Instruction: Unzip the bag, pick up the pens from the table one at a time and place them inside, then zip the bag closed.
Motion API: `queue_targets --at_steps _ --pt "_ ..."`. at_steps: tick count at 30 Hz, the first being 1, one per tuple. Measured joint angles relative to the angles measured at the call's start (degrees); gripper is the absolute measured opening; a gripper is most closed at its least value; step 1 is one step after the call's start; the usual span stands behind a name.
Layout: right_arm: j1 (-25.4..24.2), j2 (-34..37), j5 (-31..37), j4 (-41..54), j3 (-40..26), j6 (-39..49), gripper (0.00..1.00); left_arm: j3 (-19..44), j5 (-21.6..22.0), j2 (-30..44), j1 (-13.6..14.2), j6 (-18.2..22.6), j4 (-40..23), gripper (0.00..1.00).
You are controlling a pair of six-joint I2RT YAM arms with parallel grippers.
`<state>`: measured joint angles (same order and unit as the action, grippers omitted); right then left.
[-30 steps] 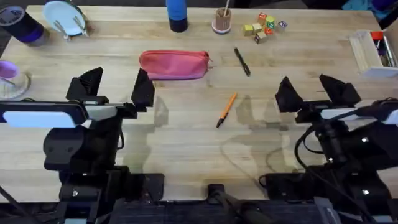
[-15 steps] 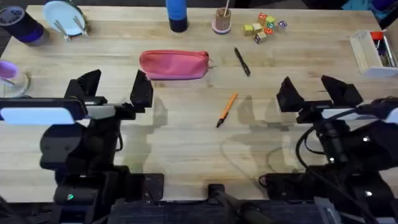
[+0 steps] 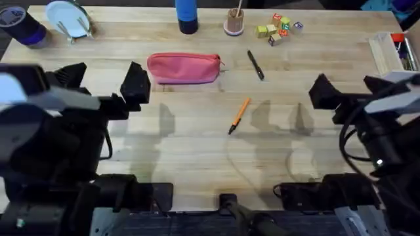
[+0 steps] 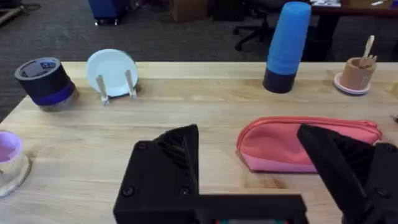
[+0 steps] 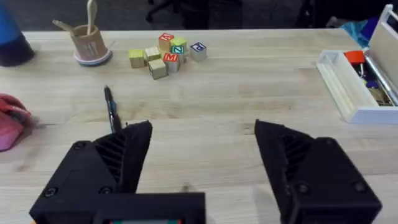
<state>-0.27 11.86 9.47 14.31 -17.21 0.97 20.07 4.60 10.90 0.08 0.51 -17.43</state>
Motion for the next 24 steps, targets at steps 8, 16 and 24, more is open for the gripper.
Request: queue_targets --at_steps 8,16,24 --pt "0.0 15.0 0.3 0.2 -9.7 1.4 0.997 7.3 0.1 13.4 0.0 0.2 -0.2 0.992" --pt "0.0 29.1 0.2 7.2 -22.5 2.5 0.997 15.4 -0.5 25.5 0.0 0.2 -3.2 0.992" --pt "0.0 36.7 -0.5 12.0 -30.7 2.8 0.996 23.8 -1.9 35.4 0.0 2.6 -11.7 0.992"
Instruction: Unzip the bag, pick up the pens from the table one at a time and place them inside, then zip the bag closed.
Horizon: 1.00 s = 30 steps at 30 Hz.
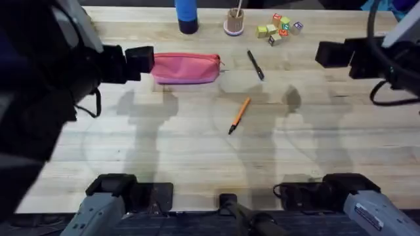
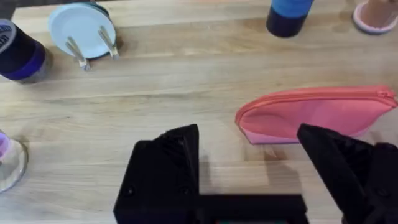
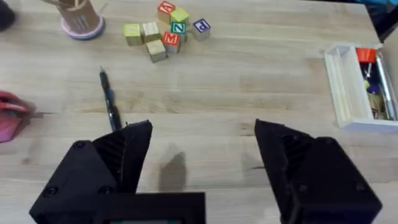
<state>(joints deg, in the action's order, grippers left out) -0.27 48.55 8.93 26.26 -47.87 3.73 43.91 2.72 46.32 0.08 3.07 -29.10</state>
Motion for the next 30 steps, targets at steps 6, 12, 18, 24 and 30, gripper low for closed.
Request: queue_targets --at_steps 6,12,18,24,30 --pt "0.0 4.2 -1.3 3.0 -5.0 0.2 0.996 6.9 -0.4 7.5 0.0 1.2 -4.0 0.993" --pt "0.0 5.8 -2.3 3.6 -7.1 0.2 0.996 12.0 -1.7 13.0 0.0 3.3 -4.9 0.991" --pt "0.0 5.8 -2.6 4.3 -7.6 0.2 0.997 15.8 -4.1 16.8 -0.6 9.2 -5.4 0.991" --pt "0.0 5.8 -2.6 4.3 -7.6 0.4 0.997 15.9 -9.9 17.2 -6.3 15.7 -8.0 0.991" --pt "0.0 5.8 -2.6 4.3 -7.6 0.4 0.997 15.9 -16.9 17.8 -14.1 21.9 -8.0 0.991"
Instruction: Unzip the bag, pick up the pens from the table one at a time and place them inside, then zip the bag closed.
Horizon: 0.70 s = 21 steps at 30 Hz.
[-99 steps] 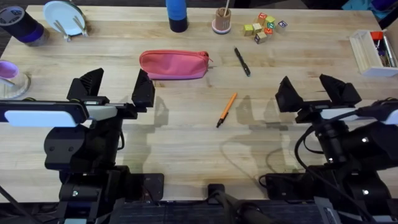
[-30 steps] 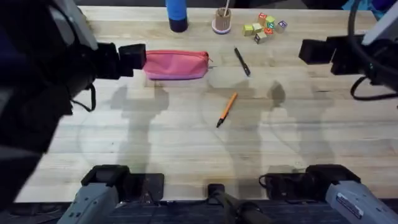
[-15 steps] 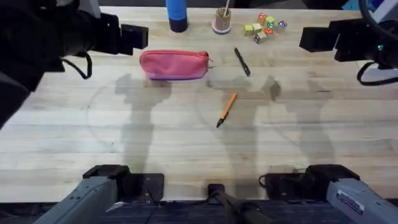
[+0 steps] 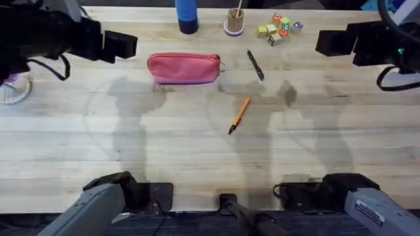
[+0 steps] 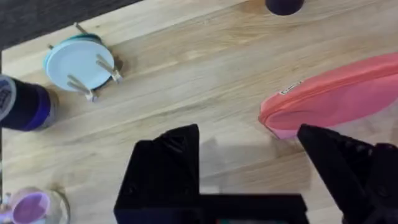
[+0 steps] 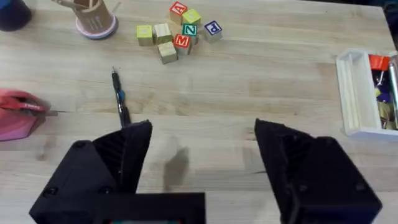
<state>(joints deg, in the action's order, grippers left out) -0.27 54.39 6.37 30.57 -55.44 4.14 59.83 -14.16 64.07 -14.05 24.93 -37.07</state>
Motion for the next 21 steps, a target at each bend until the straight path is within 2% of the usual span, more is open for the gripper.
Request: queue_targets --at_steps 1,2,3,6,10,15,21 --pt "0.0 0.0 0.0 0.0 0.0 0.0 0.997 0.0 -1.5 0.1 -0.9 1.4 0.0 0.991" --pt "0.0 0.0 0.0 0.0 0.0 0.0 0.997 0.0 -6.8 0.2 -2.9 6.7 -0.1 0.991" --pt "0.0 0.0 0.0 0.0 0.0 0.0 0.997 0.0 -8.5 0.2 -3.2 8.8 -0.1 0.991" --pt "0.0 0.0 0.0 0.0 0.0 0.0 0.997 0.0 -11.7 0.4 -3.3 14.2 -0.1 0.991" --pt "0.0 0.0 0.0 0.0 0.0 0.2 0.997 0.0 -13.7 1.6 -3.3 20.5 -0.6 0.991" --pt "0.0 0.0 0.0 0.0 0.0 0.2 0.997 0.0 -14.8 3.6 -3.3 25.4 -1.4 0.992" --pt "0.0 0.0 0.0 0.0 0.0 0.2 0.997 0.0 -14.8 5.2 -3.3 27.2 -1.5 0.993"
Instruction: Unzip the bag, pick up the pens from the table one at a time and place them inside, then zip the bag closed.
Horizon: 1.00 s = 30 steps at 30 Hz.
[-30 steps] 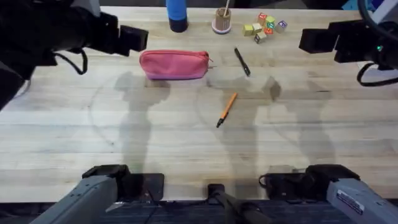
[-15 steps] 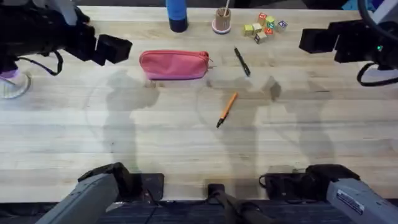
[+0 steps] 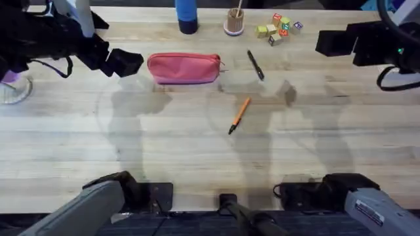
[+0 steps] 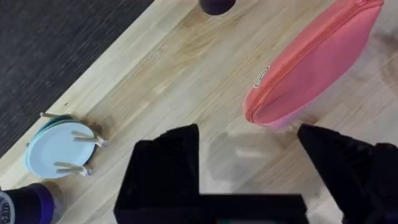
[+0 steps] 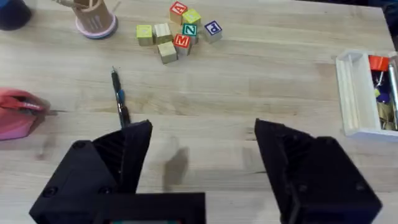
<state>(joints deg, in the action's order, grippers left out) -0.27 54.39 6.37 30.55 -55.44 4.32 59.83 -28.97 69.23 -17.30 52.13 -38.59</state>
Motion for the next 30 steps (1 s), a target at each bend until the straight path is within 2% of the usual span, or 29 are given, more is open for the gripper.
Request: queue_targets --at_steps 20,30 --pt "0.0 0.0 0.0 0.0 0.0 0.0 0.997 0.0 0.0 1.7 0.0 0.7 0.6 0.994" --pt "0.0 0.0 0.0 0.0 0.0 0.0 0.997 0.0 -2.4 8.7 0.0 5.0 1.4 0.993"
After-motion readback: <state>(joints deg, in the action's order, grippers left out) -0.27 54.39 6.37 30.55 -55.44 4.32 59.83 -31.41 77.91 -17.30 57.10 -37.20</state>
